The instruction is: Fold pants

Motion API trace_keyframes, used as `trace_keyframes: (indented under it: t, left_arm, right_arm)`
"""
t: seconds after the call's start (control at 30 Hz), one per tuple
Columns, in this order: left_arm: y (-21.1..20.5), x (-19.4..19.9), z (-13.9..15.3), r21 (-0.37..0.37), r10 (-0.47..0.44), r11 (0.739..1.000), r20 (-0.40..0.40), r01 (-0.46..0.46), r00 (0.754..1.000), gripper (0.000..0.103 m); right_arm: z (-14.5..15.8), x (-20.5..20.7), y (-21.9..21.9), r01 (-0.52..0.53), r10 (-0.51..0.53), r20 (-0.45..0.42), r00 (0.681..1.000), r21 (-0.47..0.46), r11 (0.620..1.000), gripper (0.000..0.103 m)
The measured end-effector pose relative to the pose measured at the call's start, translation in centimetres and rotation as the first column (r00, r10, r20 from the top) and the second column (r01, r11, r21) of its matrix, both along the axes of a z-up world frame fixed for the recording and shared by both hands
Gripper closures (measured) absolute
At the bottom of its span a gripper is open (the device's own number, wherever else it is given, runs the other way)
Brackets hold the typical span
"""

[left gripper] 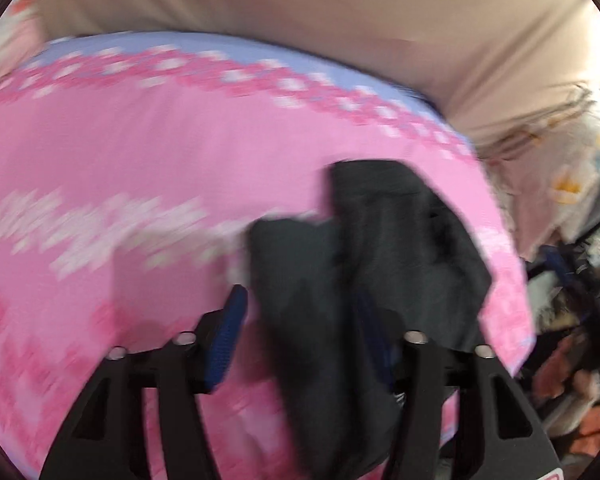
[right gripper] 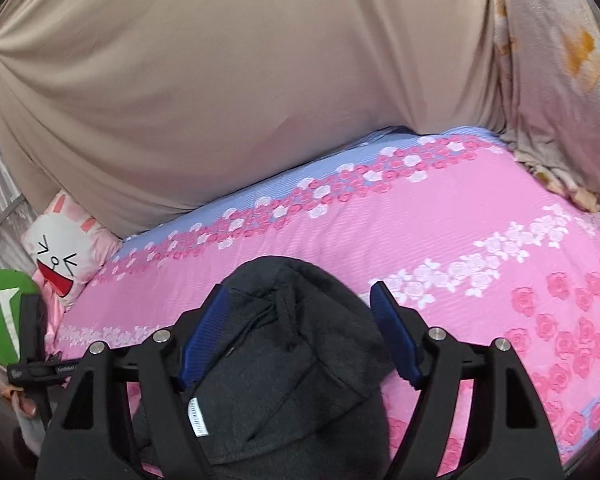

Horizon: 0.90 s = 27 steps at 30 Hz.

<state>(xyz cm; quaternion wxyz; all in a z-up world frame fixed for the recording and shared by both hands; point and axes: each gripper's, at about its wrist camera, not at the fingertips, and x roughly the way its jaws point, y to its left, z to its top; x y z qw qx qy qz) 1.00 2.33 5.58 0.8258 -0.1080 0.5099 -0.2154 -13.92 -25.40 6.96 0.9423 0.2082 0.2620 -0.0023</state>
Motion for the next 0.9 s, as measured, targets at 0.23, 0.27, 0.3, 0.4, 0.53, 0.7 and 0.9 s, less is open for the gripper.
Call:
trace_keyframes:
  t: [0.23,0.27,0.3,0.4,0.53,0.7,0.9]
  left_arm:
    - [-9.5,11.0,-5.3,0.035,-0.056,0.997,-0.271,0.068,0.961,0.016]
    - [-9.8,11.5,-5.4,0.026,-0.05,0.998,-0.265,0.059,0.963,0.011]
    - [-10.6,11.6,-4.7,0.019,-0.05,0.998,-0.229,0.056,0.972,0.027]
    - [-12.7,11.3,-3.8,-0.017,-0.105,0.994,-0.258,0.104,0.961,0.096]
    - [-18.4,4.9,2.6,-0.023,-0.282,0.959,-0.064,0.281,0.957,0.096]
    - [-23.5,-2.5,4.6,-0.021,-0.482,0.876,0.035,0.482,0.876,0.042]
    - [-16.0,-2.3,4.0,-0.002,-0.267,0.964,0.061,0.267,0.962,0.037]
  right_arm:
    - [-2.5,-2.1,-2.6,0.055,-0.054,-0.02,0.998,0.057,0.997,0.031]
    - [-2.9,-2.4,-3.2,0.066,-0.064,-0.028,0.998,0.062,0.996,0.03]
    - [-3.5,-2.9,-4.1,0.083,-0.08,-0.042,0.996,0.069,0.994,0.03]
    - [-5.0,-3.3,-5.7,0.097,-0.091,-0.07,0.993,0.097,0.991,0.03]
    - [-6.1,-4.2,-7.7,0.127,-0.119,-0.065,0.991,0.144,0.981,0.03]
    - [-8.3,-4.8,-10.1,0.057,-0.039,-0.067,0.997,0.295,0.954,0.024]
    - [-11.7,-2.4,-10.9,-0.104,0.157,-0.062,0.986,0.511,0.853,0.02]
